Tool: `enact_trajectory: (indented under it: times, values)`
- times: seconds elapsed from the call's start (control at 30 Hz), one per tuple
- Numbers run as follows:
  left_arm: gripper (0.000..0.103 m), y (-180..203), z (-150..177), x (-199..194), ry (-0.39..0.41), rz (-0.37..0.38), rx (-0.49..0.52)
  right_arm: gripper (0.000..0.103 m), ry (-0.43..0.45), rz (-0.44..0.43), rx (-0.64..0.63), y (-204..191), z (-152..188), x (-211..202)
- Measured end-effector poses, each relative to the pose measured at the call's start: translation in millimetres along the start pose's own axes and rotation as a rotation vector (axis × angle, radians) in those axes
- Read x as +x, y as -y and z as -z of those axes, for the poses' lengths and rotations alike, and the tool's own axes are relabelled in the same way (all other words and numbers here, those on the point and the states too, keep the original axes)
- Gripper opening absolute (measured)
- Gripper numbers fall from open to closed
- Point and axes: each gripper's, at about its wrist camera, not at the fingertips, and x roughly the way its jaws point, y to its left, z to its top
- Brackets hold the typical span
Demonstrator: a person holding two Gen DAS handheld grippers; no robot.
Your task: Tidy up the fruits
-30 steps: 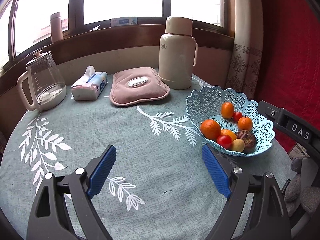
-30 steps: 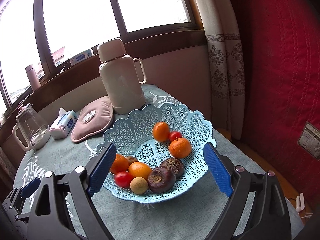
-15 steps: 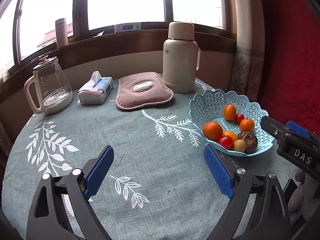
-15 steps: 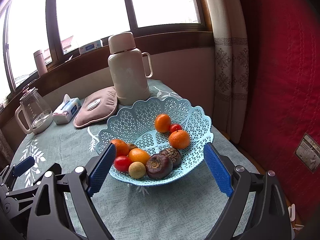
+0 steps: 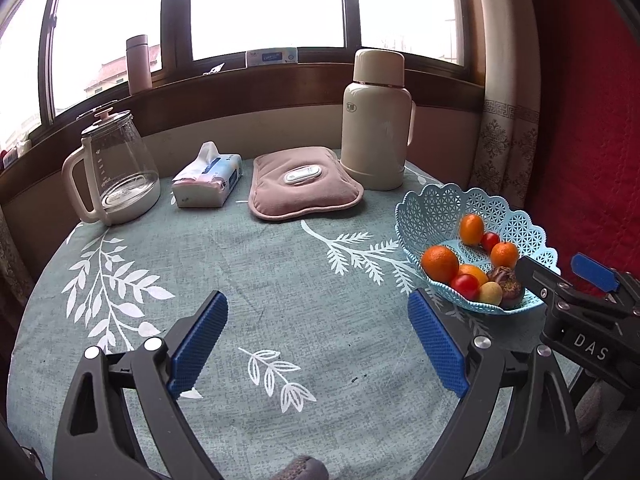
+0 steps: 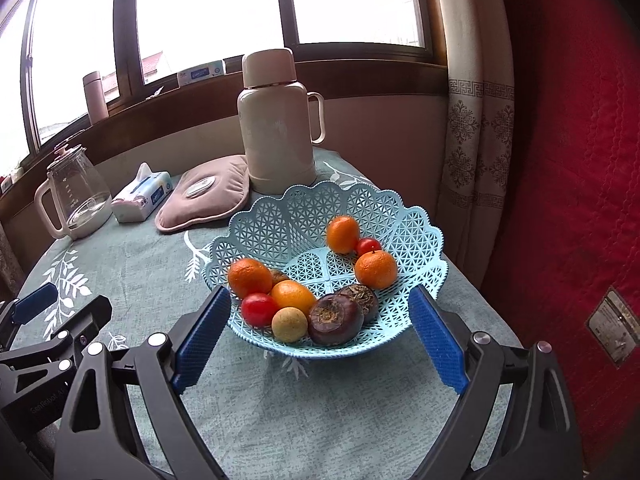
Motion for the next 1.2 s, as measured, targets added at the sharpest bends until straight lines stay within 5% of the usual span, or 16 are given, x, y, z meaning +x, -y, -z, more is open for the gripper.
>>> enact_trajectory:
  times: [0.13, 0.7, 1.2]
  values:
    - [0.098, 3.5, -1.0, -1.3, 0.010, -0.023, 0.018, 0.092, -0.007, 0.000, -0.011, -2.1, 0.8, 2.2]
    - [0.098, 9.7, -3.6, 0.0, 0.008, -0.118, 0.058, 0.094, -0.015, 0.019, -0.014, 2.1, 1.8, 6.1]
    - [0.098, 16.2, -2.0, -2.0, 0.007, -0.087, 0.086, 0.099, -0.014, 0.026, -0.048, -4.4, 6.3, 5.2]
